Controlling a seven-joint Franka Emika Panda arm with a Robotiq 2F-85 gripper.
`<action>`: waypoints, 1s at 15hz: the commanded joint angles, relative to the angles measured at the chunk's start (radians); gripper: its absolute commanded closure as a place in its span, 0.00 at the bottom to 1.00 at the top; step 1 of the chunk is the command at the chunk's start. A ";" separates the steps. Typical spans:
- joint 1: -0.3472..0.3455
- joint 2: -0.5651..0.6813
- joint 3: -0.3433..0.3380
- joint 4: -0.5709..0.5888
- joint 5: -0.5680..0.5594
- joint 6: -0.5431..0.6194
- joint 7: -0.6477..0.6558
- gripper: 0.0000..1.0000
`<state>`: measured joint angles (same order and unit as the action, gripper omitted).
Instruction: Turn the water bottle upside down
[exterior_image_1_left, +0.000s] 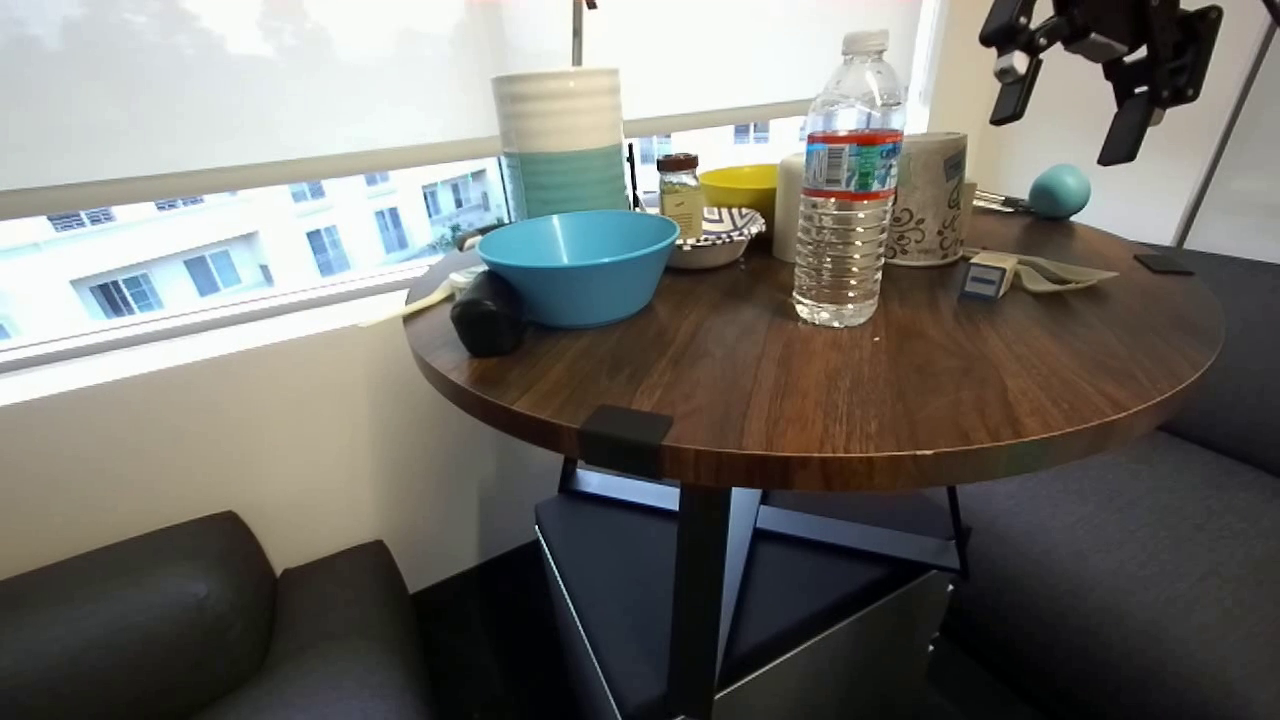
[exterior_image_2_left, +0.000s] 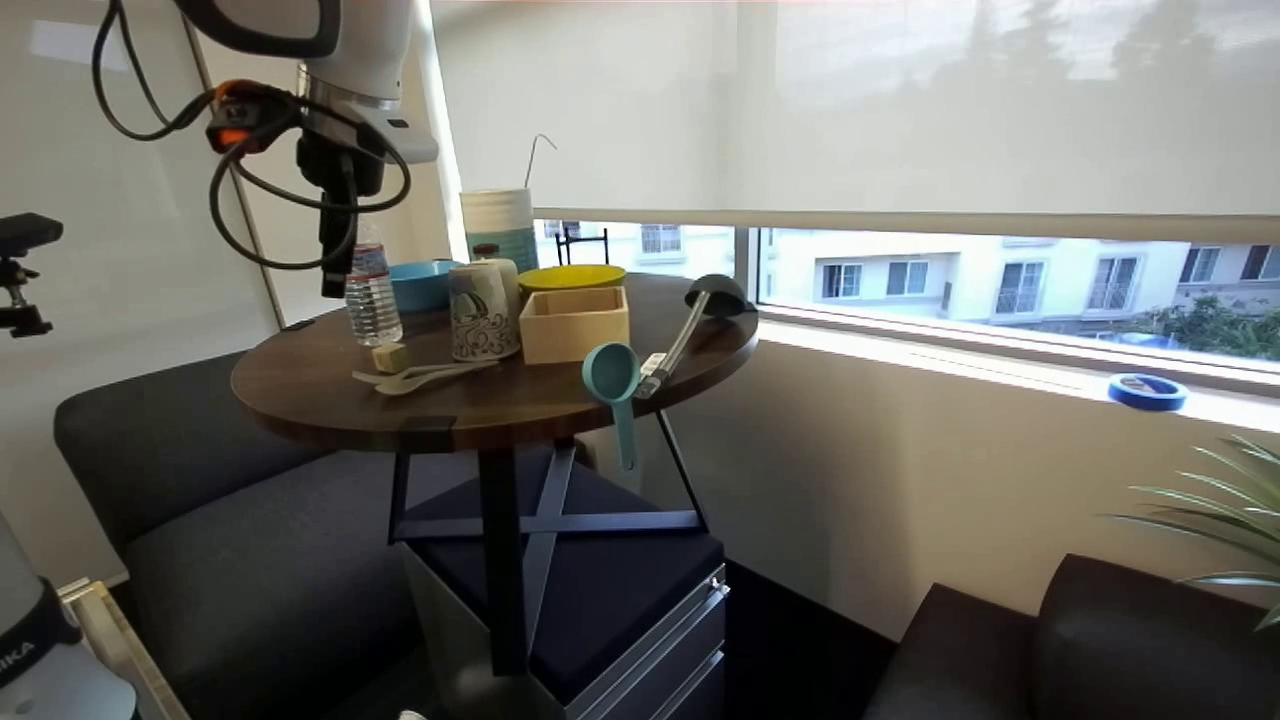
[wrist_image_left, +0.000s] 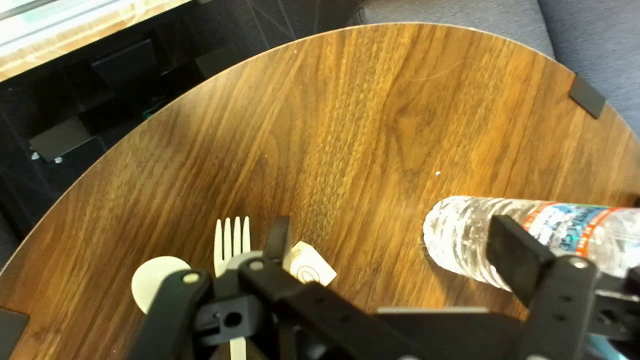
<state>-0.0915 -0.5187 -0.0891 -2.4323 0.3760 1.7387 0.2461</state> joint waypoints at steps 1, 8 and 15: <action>-0.022 0.042 -0.016 0.009 0.108 0.025 0.038 0.00; -0.032 0.139 0.013 0.034 0.234 0.082 0.240 0.00; -0.029 0.226 0.010 0.077 0.379 0.060 0.374 0.00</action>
<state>-0.1112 -0.3352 -0.0928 -2.3945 0.6952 1.8134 0.5652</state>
